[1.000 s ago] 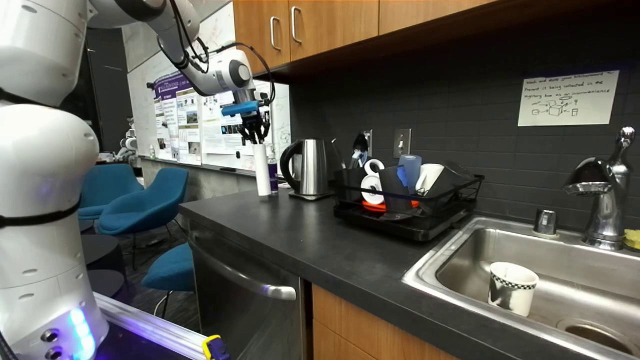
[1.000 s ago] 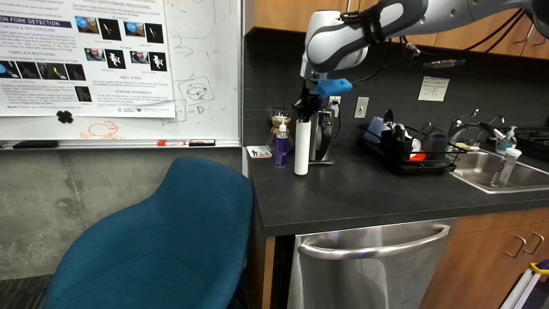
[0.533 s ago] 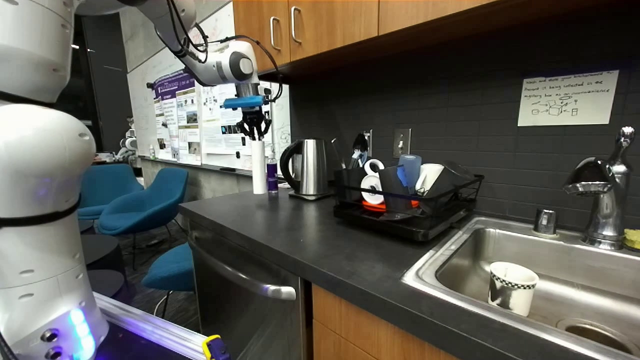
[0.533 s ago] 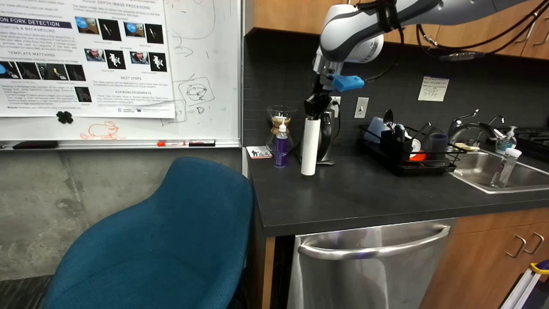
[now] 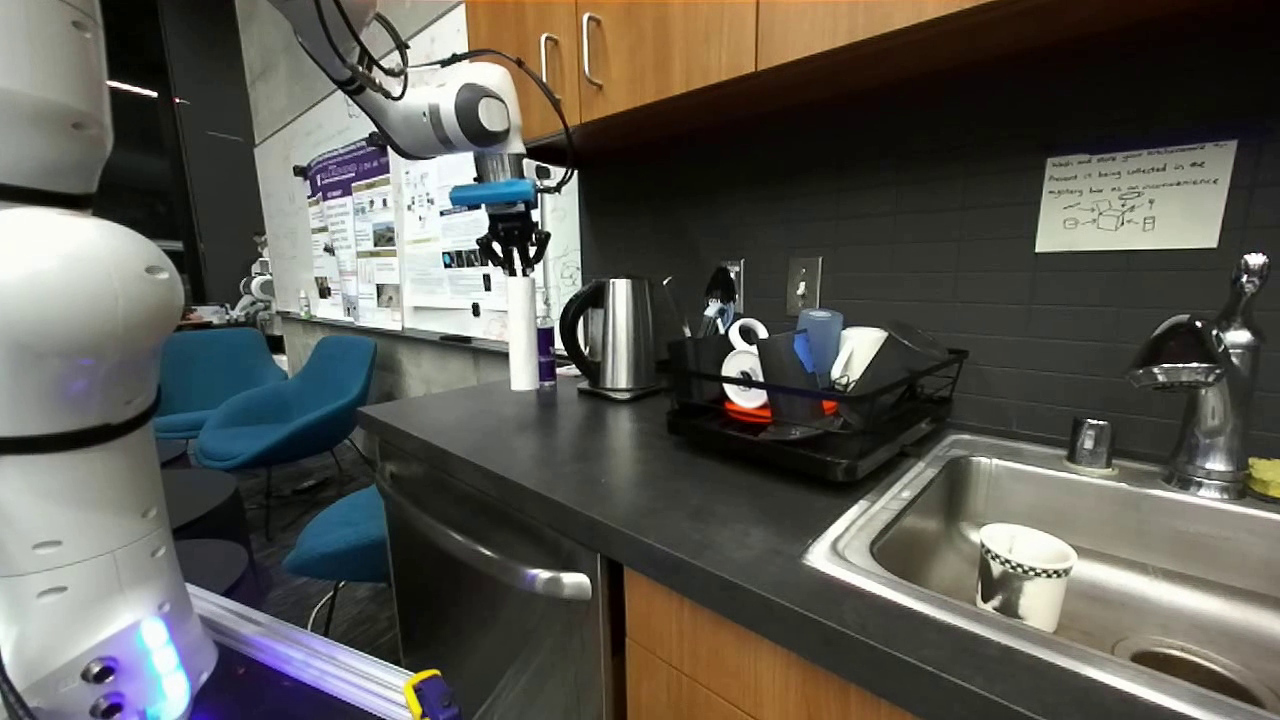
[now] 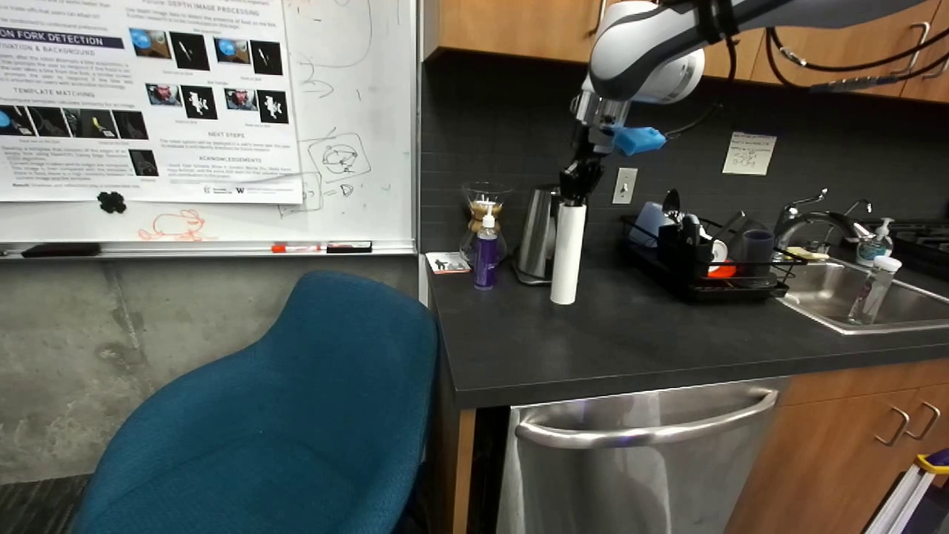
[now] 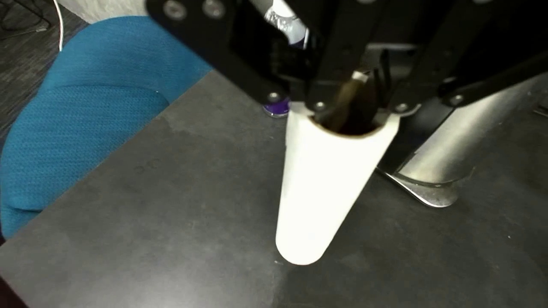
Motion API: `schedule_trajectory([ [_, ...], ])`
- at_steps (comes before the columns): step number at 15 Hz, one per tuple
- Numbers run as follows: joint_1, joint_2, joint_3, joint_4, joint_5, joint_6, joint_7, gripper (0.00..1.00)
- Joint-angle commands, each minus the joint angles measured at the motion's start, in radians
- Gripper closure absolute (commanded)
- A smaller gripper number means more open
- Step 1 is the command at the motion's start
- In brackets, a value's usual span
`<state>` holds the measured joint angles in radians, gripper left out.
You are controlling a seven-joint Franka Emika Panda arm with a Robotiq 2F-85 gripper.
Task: Move the paper towel roll to the left
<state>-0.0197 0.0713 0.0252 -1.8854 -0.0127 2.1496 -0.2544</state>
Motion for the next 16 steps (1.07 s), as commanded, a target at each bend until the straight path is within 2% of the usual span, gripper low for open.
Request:
schedule_trajectory([
  [1,-0.006,-0.103,-0.020,-0.109,0.001,0.011,-0.011,0.50],
  [6,-0.032,-0.157,-0.066,-0.194,-0.029,0.057,0.053,0.50],
  [12,-0.087,-0.172,-0.122,-0.273,-0.084,0.183,0.220,0.50],
  [16,-0.118,-0.182,-0.149,-0.302,-0.114,0.203,0.291,0.50],
])
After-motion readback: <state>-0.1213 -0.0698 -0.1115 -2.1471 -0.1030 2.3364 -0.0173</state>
